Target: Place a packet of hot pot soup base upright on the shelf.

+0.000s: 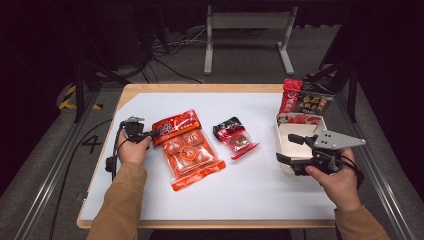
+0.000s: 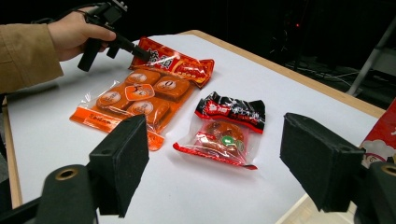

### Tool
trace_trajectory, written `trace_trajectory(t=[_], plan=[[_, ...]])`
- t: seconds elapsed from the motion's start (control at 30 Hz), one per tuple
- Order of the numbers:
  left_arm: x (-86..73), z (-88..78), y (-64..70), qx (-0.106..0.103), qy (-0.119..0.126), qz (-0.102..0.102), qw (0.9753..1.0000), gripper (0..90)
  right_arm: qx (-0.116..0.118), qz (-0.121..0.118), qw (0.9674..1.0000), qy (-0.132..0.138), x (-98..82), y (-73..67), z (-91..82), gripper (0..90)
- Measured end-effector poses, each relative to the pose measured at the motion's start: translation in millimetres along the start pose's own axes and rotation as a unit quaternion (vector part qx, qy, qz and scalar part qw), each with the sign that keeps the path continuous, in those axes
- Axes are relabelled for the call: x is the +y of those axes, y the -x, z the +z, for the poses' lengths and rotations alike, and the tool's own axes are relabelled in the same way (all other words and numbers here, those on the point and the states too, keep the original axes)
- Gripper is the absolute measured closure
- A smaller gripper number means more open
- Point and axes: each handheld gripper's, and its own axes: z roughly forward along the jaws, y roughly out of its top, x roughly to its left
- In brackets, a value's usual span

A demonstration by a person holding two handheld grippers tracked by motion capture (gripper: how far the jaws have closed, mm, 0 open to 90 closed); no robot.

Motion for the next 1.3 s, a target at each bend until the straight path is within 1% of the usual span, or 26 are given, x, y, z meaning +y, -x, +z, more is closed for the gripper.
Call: trace_trajectory(t=[0.03, 0.1, 0.17, 0.2, 0.23, 0.3, 0.37, 0.43, 0.5, 0.53, 0.57, 0.63, 0.67, 0.7, 0.77, 0.83, 0.9, 0.93, 1.0, 1.13, 1.2, 1.23, 1.27, 1.3], plan=[[0.9, -1.3, 1.5, -0.001, 0.004, 0.008, 1.0000, 89.9, 0.001, 0.000, 1.0000, 0.001, 0.1, -0.3, 0.0, 24.5], [1.7, -4.5, 3.8, -0.008, 0.012, 0.003, 0.9999, 90.0, 0.001, 0.000, 1.0000, 0.001, 0.7, -1.1, -0.5, 24.4], [2.6, -9.1, 5.0, -0.010, 0.017, -0.001, 0.9998, 90.0, 0.002, -0.001, 1.0000, 0.002, 0.8, -0.6, -0.8, 24.4], [2.6, -9.1, 5.0, -0.010, 0.017, -0.001, 0.9998, 90.0, 0.001, 0.001, 1.0000, 0.002, 0.5, -0.1, -0.7, 24.5], [4.1, -14.7, 5.8, -0.014, 0.024, 0.000, 0.9996, 90.0, 0.001, 0.003, 1.0000, 0.001, -0.4, 1.2, -0.2, 24.7], [5.4, -18.7, 7.0, -0.019, 0.032, -0.002, 0.9993, 90.0, 0.001, 0.005, 1.0000, 0.000, -1.6, 2.5, 0.5, 24.9], [6.5, -22.1, 8.9, -0.019, 0.039, -0.002, 0.9991, 90.0, 0.000, 0.006, 1.0000, -0.001, -2.2, 3.1, 0.9, 25.1], [9.1, -26.7, 10.1, -0.024, 0.042, 0.003, 0.9988, 90.0, 0.001, 0.005, 1.0000, 0.000, -1.8, 2.8, 0.8, 25.1], [12.9, -34.2, 11.0, -0.035, 0.049, 0.002, 0.9982, 90.0, 0.004, 0.009, 1.0000, 0.000, -1.9, 2.8, 0.8, 25.6], [12.9, -34.2, 11.0, -0.035, 0.049, 0.002, 0.9982, 90.0, 0.004, 0.009, 1.0000, 0.000, -1.9, 2.8, 0.8, 25.6], [16.8, -40.3, 15.1, -0.039, 0.058, 0.008, 0.9975, 90.0, 0.007, 0.013, 0.9999, -0.001, -2.7, 3.5, 1.8, 26.2], [20.2, -45.7, 20.3, -0.042, 0.065, 0.017, 0.9969, 90.0, 0.009, 0.013, 0.9999, -0.003, -3.5, 4.0, 3.0, 27.1], [22.8, -49.7, 24.3, -0.042, 0.068, 0.026, 0.9965, 90.0, 0.010, 0.013, 0.9999, -0.004, -3.6, 4.0, 3.2, 27.7], [24.1, -52.2, 26.7, -0.043, 0.070, 0.029, 0.9962, 90.0, 0.013, 0.015, 0.9998, -0.005, -3.9, 3.9, 3.6, 28.8], [27.3, -58.5, 30.5, -0.050, 0.077, 0.037, 0.9951, 90.0, 0.019, 0.018, 0.9996, -0.004, -4.2, 4.1, 3.9, 31.3], [29.5, -65.4, 34.9, -0.060, 0.090, 0.036, 0.9935, 90.0, 0.023, 0.020, 0.9995, -0.005, -4.2, 4.1, 4.0, 33.7], [31.8, -72.2, 39.7, -0.068, 0.096, 0.040, 0.9922, 90.0, 0.025, 0.019, 0.9995, -0.008, -4.2, 4.0, 4.2, 36.0], [33.1, -75.2, 42.8, -0.071, 0.101, 0.047, 0.9913, 90.0, 0.029, 0.020, 0.9993, -0.011, -4.2, 3.9, 4.5, 38.0], [34.9, -80.0, 48.0, -0.075, 0.106, 0.055, 0.9900, 90.0, 0.033, 0.021, 0.9991, -0.017, -4.3, 3.4, 4.7, 41.9], [38.8, -92.7, 61.0, -0.092, 0.122, 0.074, 0.9855, 90.0, 0.044, 0.024, 0.9983, -0.028, -4.2, 2.3, 4.9, 47.3], [40.2, -99.4, 68.4, -0.103, 0.130, 0.084, 0.9826, 90.0, 0.044, 0.024, 0.9983, -0.030, -4.0, 2.0, 5.1, 48.2], [40.5, -102.0, 71.2, -0.106, 0.132, 0.089, 0.9815, 90.0, 0.044, 0.023, 0.9983, -0.032, -3.8, 1.8, 4.9, 48.4], [40.5, -102.0, 71.2, -0.106, 0.132, 0.089, 0.9815, 90.0, 0.044, 0.023, 0.9983, -0.032, -3.8, 1.8, 4.9, 48.4], [41.0, -104.9, 74.5, -0.110, 0.136, 0.098, 0.9797, 90.0, 0.046, 0.025, 0.9981, -0.034, -3.8, 1.7, 4.6, 48.7]])
